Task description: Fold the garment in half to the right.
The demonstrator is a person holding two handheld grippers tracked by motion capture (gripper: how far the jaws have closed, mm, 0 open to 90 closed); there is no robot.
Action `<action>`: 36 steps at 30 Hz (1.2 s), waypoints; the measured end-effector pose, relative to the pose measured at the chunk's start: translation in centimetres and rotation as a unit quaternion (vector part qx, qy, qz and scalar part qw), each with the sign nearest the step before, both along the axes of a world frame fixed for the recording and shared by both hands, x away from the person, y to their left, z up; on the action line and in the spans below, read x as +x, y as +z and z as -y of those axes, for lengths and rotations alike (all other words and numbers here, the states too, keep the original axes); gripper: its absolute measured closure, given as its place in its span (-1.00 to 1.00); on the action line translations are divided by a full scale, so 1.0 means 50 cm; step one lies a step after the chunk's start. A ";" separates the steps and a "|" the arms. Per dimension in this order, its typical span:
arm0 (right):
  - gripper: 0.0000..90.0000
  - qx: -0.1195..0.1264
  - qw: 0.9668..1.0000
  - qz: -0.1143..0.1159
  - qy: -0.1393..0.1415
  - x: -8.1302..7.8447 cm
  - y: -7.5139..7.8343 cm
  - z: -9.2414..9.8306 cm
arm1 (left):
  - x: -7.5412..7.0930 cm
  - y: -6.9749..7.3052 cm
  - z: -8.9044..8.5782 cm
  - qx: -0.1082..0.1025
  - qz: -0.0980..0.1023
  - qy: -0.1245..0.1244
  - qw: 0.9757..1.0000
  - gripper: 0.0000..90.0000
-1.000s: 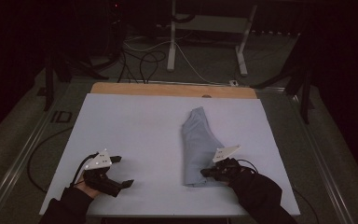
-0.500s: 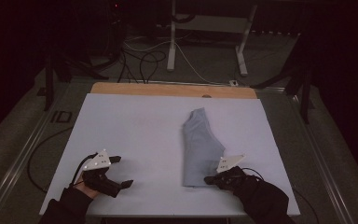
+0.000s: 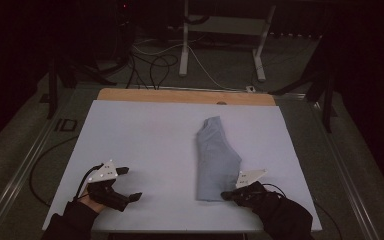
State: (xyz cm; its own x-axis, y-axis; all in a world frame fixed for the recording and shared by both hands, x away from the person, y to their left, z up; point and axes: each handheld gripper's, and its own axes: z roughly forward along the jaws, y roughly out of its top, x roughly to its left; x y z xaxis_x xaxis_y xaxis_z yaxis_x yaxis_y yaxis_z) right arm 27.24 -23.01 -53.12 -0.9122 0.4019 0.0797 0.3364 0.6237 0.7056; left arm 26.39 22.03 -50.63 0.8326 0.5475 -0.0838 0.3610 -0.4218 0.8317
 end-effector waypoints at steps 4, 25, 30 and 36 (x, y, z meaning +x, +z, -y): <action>1.00 -0.003 1.000 0.002 0.001 0.000 0.001 -0.002 | 0.001 -0.001 0.001 0.002 0.000 -0.002 1.000 -0.98; 1.00 0.006 1.000 0.005 -0.020 0.008 0.028 0.000 | 0.000 0.005 -0.002 -0.002 0.003 0.002 1.000 -0.98; 1.00 0.024 0.999 0.020 -0.029 0.014 0.049 -0.001 | 0.000 0.006 -0.002 -0.002 0.004 0.001 1.000 -0.98; 0.58 0.043 0.996 0.052 -0.066 0.033 0.070 0.004 | 0.000 0.007 -0.005 -0.002 0.004 0.002 1.000 -0.98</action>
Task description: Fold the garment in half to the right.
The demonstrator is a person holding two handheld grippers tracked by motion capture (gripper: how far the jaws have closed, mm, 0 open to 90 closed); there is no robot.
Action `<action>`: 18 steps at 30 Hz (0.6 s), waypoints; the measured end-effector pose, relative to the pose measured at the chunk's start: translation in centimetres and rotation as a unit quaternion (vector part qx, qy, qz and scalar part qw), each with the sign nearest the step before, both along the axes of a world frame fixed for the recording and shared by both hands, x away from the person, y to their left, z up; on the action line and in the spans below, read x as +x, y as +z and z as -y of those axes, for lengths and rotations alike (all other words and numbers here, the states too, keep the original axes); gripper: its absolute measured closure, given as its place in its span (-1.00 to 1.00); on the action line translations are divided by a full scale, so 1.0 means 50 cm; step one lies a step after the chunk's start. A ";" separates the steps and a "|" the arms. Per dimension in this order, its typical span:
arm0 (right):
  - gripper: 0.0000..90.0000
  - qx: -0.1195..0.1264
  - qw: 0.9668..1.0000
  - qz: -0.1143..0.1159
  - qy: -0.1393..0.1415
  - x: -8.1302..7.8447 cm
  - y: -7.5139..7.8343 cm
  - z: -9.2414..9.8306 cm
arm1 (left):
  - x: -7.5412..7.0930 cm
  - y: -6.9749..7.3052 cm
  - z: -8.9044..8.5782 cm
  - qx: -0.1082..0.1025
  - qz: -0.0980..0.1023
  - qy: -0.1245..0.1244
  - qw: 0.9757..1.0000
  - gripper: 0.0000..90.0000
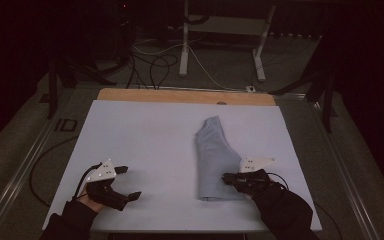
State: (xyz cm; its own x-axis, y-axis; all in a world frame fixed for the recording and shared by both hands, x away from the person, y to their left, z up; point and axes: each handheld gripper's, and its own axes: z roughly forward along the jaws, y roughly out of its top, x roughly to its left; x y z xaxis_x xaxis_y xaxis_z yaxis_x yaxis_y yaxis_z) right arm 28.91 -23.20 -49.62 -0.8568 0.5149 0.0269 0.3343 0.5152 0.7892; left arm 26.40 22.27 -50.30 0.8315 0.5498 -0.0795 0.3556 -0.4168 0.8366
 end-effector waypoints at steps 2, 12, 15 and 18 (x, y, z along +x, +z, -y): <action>0.27 0.004 1.000 0.005 -0.012 0.006 0.002 0.002 | 0.000 0.000 0.000 0.000 0.000 -0.001 1.000 -0.98; -0.81 0.043 0.998 -0.021 -0.027 0.029 -0.002 0.020 | 0.000 -0.001 0.000 0.000 -0.001 0.000 1.000 -0.98; -0.81 0.047 0.998 -0.015 -0.031 0.030 -0.005 0.028 | 0.000 -0.002 0.000 0.001 -0.002 -0.001 1.000 -0.98; -0.81 0.045 0.998 -0.005 -0.041 0.032 -0.010 0.036 | -0.002 -0.002 0.000 0.002 -0.002 -0.001 1.000 -0.98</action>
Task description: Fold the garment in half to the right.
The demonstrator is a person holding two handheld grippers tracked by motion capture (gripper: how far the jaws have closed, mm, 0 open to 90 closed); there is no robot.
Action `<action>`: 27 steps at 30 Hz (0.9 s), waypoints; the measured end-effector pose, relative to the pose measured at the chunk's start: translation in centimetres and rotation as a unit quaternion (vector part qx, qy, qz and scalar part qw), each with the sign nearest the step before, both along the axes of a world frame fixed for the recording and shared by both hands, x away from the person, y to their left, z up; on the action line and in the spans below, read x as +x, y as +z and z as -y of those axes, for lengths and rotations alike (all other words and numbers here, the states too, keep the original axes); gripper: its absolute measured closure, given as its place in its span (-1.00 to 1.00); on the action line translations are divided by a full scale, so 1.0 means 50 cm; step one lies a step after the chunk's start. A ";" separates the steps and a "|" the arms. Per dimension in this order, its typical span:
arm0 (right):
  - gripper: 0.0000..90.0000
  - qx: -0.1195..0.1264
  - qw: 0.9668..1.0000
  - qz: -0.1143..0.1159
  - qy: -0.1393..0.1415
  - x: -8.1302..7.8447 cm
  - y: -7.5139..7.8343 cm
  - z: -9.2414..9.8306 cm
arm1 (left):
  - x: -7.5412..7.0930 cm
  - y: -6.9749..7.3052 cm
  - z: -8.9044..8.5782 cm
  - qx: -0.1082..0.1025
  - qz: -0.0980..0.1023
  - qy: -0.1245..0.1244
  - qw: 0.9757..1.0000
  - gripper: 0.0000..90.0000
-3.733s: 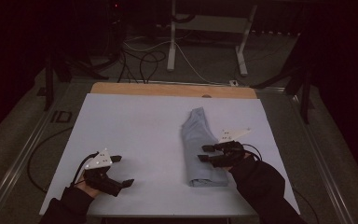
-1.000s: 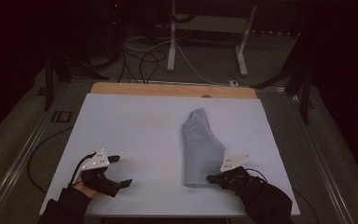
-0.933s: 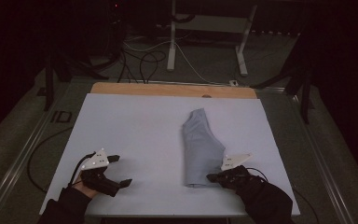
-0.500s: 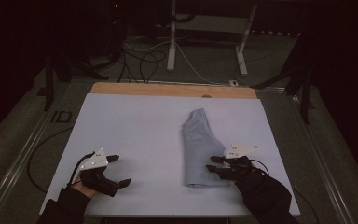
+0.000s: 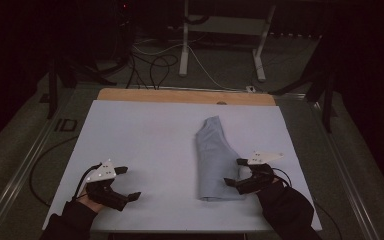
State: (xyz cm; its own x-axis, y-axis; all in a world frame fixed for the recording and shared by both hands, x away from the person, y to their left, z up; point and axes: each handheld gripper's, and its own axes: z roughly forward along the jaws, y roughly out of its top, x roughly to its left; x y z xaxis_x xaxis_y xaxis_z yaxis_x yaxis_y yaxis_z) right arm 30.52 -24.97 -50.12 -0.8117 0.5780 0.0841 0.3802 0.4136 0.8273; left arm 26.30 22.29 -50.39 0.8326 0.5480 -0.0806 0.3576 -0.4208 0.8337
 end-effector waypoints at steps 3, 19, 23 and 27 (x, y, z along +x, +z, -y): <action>-0.81 0.000 1.000 0.009 -0.011 -0.001 -0.003 0.009 | 0.000 0.001 -0.002 -0.002 0.000 0.002 1.000 -0.98; -0.81 -0.003 0.999 0.011 -0.045 -0.021 -0.031 0.069 | 0.000 -0.003 -0.004 -0.001 -0.001 0.001 1.000 -0.98; -0.81 -0.009 0.998 0.004 -0.054 -0.027 -0.041 0.081 | -0.001 -0.003 -0.004 -0.001 0.000 0.000 1.000 -0.98; -0.81 -0.013 0.998 -0.002 -0.065 -0.034 -0.046 0.088 | -0.002 -0.004 -0.004 0.000 -0.001 0.000 1.000 -0.98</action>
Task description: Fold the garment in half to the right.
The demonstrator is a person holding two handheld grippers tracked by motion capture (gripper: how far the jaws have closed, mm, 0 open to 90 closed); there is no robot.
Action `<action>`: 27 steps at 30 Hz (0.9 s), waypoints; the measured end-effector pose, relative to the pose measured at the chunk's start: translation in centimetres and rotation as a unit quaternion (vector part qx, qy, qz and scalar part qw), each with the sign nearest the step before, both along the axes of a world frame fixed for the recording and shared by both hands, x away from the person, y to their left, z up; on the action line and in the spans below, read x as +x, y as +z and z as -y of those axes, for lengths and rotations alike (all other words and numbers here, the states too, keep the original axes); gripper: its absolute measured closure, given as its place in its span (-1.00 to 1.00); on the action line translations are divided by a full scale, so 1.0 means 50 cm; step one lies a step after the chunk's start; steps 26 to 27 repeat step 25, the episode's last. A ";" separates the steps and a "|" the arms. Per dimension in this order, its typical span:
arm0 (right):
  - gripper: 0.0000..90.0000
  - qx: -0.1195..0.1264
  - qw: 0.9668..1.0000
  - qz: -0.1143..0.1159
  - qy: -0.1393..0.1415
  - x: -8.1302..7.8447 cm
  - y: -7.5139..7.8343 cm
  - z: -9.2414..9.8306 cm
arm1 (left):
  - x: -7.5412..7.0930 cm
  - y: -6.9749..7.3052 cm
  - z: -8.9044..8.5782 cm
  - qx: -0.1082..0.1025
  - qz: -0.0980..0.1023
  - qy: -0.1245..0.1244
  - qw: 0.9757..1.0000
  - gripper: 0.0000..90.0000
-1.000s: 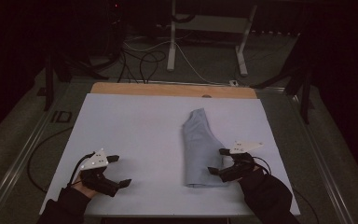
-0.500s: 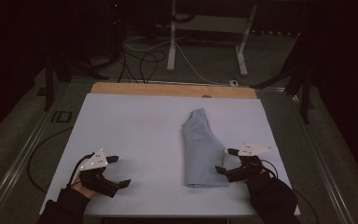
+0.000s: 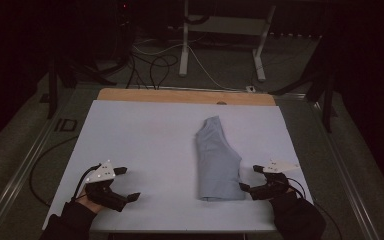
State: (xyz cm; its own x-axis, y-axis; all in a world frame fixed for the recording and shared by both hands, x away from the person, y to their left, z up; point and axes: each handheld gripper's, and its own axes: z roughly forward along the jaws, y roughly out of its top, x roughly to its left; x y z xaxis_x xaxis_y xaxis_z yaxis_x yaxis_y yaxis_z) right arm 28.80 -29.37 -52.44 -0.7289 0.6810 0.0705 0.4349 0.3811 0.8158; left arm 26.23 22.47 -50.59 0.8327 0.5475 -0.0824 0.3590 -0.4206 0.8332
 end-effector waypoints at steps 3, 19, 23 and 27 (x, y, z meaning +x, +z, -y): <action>-0.81 -0.003 1.000 -0.002 -0.011 -0.008 -0.003 0.005 | 0.000 0.000 -0.001 -0.001 0.000 0.000 1.000 -0.98; -0.81 -0.003 1.000 0.004 -0.020 -0.017 -0.012 0.008 | 0.002 -0.005 0.000 -0.001 -0.003 0.001 1.000 -0.98; -0.81 -0.003 1.000 0.007 -0.017 -0.017 -0.011 0.005 | 0.002 -0.004 0.000 -0.001 -0.001 0.001 1.000 -0.98; -0.81 -0.003 1.000 0.007 -0.017 -0.016 -0.010 0.005 | 0.001 -0.003 -0.001 -0.001 0.000 0.001 1.000 -0.98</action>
